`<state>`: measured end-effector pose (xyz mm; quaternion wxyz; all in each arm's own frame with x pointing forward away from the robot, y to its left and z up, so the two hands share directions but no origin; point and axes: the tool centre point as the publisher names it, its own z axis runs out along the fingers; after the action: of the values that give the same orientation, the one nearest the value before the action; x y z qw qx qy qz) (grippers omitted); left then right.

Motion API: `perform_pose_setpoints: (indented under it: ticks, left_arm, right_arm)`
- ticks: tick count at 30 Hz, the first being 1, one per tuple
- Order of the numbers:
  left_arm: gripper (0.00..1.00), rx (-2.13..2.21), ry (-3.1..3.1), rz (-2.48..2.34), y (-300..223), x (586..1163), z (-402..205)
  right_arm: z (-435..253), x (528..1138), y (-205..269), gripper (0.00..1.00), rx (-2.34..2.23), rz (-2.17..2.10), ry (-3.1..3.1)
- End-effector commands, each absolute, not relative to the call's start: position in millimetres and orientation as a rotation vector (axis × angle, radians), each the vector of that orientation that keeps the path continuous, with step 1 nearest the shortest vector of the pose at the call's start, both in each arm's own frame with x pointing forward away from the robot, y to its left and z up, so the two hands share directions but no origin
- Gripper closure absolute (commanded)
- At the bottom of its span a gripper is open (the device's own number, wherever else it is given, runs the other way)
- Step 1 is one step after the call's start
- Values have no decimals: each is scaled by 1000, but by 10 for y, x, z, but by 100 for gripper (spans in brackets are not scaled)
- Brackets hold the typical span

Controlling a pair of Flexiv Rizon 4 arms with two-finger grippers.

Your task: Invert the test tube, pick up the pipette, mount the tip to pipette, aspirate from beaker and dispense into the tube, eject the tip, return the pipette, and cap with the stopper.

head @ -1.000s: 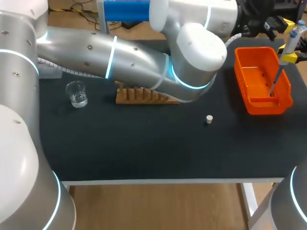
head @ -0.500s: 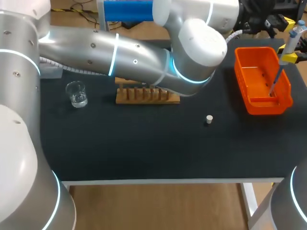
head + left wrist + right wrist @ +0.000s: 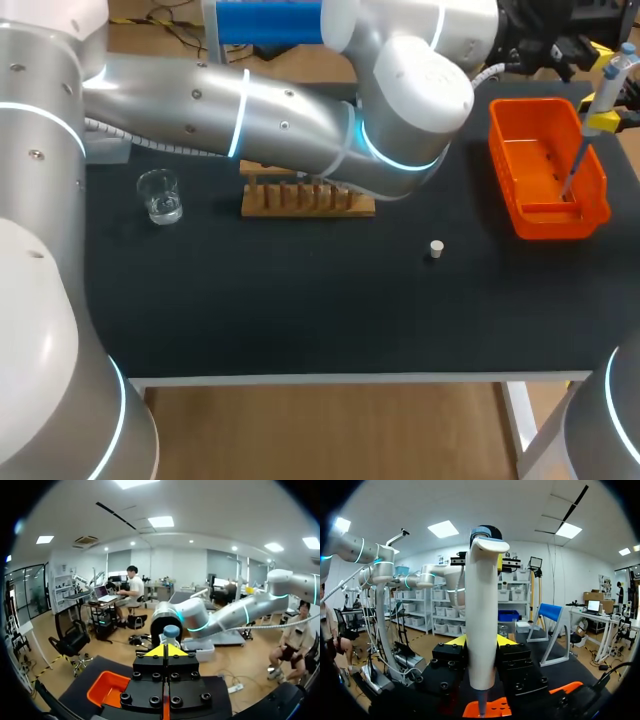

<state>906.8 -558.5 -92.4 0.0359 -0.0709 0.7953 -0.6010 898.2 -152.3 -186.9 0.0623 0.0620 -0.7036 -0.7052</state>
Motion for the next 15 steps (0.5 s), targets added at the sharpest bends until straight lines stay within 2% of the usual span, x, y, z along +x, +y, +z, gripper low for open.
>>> perform_pose_setpoints:
  ticks: [1,15]
  left_arm:
    - [100,-205,2324,-1994,-5623,9091,-1001]
    - [100,-246,2270,-2035,-5543,9089,-957]
  right_arm:
    - [-1860,9004,-1543,100,194,-2126,-2123]
    - [-1860,9004,-1543,100,194,-2126,-2123]
